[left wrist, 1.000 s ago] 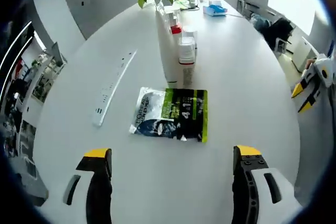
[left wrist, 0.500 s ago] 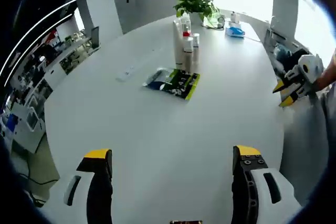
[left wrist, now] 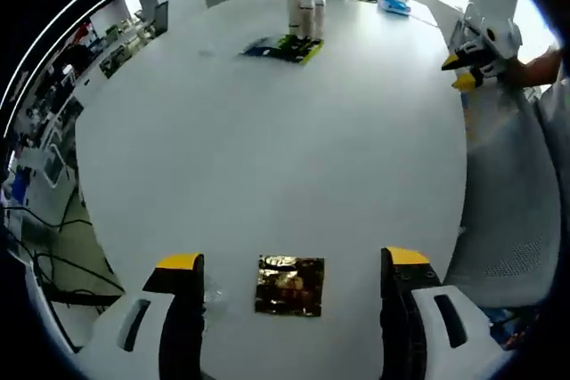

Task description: Arrange the skincare products in the storage area until every visible bottle or jar stands upright without overlapping.

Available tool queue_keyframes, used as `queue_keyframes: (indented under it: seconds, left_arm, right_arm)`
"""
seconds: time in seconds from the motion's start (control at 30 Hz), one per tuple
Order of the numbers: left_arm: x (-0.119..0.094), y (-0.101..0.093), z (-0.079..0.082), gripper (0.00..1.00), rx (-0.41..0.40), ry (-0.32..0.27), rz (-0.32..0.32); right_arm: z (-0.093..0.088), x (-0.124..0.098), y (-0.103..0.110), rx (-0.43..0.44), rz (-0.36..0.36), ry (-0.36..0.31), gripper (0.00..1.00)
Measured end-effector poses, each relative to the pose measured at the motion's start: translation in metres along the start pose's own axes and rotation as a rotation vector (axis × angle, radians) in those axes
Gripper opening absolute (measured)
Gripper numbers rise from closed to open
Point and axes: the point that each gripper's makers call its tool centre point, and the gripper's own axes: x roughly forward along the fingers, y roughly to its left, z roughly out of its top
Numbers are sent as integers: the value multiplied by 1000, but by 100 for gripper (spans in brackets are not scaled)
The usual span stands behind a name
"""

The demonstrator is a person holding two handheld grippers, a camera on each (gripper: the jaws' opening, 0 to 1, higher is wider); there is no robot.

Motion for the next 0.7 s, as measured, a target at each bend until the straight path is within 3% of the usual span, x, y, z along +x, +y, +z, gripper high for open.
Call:
queue_keyframes:
  seconds: [0.17, 0.43, 0.7]
  left_arm:
    - [7, -2, -5, 77, -30, 3, -16]
    - [18, 5, -13, 66, -34, 63, -32]
    - [31, 2, -21, 65, -9, 125, -83]
  right_arm:
    - [-2, 0, 2, -9, 12, 7, 21]
    - [-3, 0, 4, -4, 27, 11, 22]
    - [-5, 1, 6, 0, 33, 23, 22]
